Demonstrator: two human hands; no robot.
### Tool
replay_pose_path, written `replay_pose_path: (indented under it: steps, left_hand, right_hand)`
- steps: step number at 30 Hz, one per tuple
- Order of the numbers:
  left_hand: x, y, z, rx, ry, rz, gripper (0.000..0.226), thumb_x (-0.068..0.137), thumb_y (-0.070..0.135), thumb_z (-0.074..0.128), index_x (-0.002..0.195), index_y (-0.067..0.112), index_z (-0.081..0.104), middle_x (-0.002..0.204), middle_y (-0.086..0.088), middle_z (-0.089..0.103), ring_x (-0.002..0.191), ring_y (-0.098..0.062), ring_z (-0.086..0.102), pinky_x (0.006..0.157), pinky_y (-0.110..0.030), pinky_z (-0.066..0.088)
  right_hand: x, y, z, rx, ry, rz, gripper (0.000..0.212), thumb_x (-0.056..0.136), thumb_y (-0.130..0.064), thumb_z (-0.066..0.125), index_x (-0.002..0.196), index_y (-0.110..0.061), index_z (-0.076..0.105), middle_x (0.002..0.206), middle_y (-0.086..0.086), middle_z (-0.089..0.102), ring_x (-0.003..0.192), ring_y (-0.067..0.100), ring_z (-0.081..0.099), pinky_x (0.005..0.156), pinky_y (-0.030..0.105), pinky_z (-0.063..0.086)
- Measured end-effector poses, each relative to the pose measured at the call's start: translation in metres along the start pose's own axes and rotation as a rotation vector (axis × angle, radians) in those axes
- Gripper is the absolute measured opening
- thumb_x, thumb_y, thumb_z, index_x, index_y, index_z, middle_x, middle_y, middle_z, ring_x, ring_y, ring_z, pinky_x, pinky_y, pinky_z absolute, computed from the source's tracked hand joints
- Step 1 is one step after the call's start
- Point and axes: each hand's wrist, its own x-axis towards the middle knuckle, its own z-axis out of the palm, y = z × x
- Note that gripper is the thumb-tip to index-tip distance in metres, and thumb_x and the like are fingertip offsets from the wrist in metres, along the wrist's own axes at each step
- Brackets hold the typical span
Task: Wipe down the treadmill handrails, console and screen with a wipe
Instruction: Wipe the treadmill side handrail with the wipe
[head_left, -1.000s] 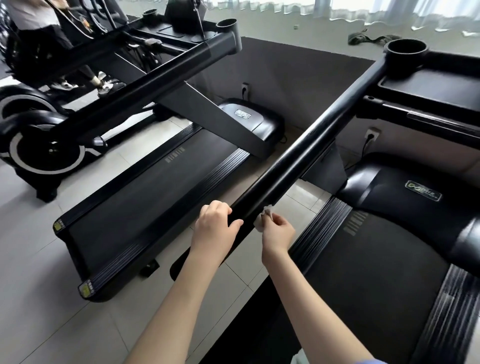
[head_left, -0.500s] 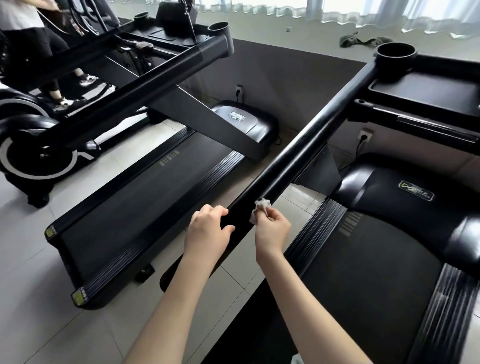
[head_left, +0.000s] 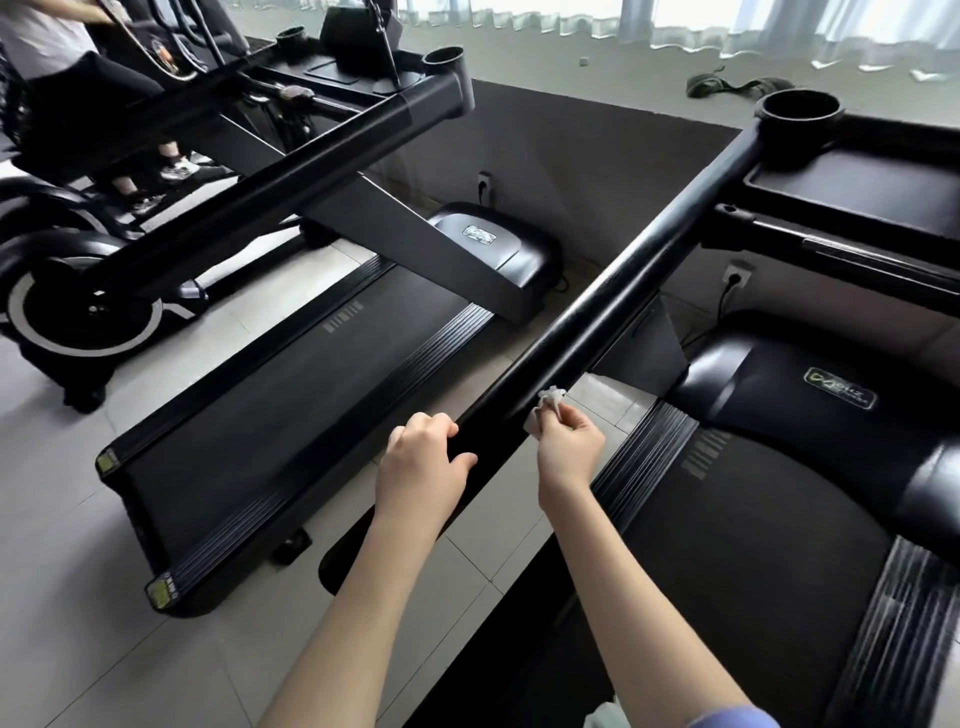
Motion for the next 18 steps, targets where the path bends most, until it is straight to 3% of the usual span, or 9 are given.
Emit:
replay_pose_path:
  steps: [4, 6, 11, 15, 18]
  left_hand:
    - [0.0, 0.0, 0.001, -0.045, 0.02, -0.036, 0.037, 0.084, 0.029, 0.072, 0.115, 0.013, 0.061, 0.119, -0.001, 0.057, 0.109, -0.022, 0.049, 0.082, -0.026, 0.036]
    - [-0.001, 0.0, 0.001, -0.047, 0.029, -0.047, 0.036, 0.083, 0.029, 0.074, 0.113, 0.013, 0.062, 0.118, -0.001, 0.058, 0.108, -0.022, 0.05, 0.079, -0.025, 0.036]
    - [-0.001, 0.005, 0.002, -0.028, 0.049, -0.091, 0.036, 0.083, 0.028, 0.074, 0.113, 0.013, 0.062, 0.117, 0.0, 0.058, 0.107, -0.022, 0.051, 0.081, -0.027, 0.039]
    - [-0.003, 0.012, 0.006, -0.023, 0.084, -0.153, 0.036, 0.082, 0.028, 0.075, 0.113, 0.012, 0.062, 0.116, -0.001, 0.059, 0.108, -0.022, 0.05, 0.08, -0.028, 0.038]
    - [-0.006, 0.02, 0.009, -0.02, 0.11, -0.211, 0.036, 0.083, 0.027, 0.074, 0.113, 0.012, 0.062, 0.117, -0.001, 0.058, 0.11, -0.022, 0.048, 0.079, -0.03, 0.04]
  right_hand:
    - [-0.001, 0.013, -0.01, -0.067, -0.018, 0.077, 0.015, 0.094, -0.014, 0.063, 0.086, -0.003, 0.068, 0.068, -0.002, 0.063, 0.05, -0.006, 0.059, 0.058, 0.007, 0.046]
    - [-0.007, 0.01, -0.008, -0.071, -0.056, 0.038, 0.021, 0.094, -0.013, 0.062, 0.075, -0.007, 0.066, 0.067, -0.001, 0.061, 0.052, -0.004, 0.059, 0.06, 0.01, 0.047]
    - [0.014, -0.018, -0.003, -0.087, -0.046, -0.075, 0.019, 0.09, -0.006, 0.065, 0.075, -0.016, 0.069, 0.068, -0.005, 0.065, 0.062, -0.001, 0.061, 0.061, 0.008, 0.045]
    - [0.015, -0.016, -0.013, -0.111, -0.088, 0.013, 0.018, 0.093, -0.01, 0.063, 0.074, -0.009, 0.065, 0.062, -0.003, 0.06, 0.049, -0.004, 0.057, 0.052, 0.007, 0.044]
    - [0.014, -0.019, -0.015, -0.184, -0.158, -0.024, 0.017, 0.092, -0.008, 0.064, 0.074, -0.008, 0.068, 0.064, -0.001, 0.062, 0.05, -0.005, 0.055, 0.051, 0.009, 0.043]
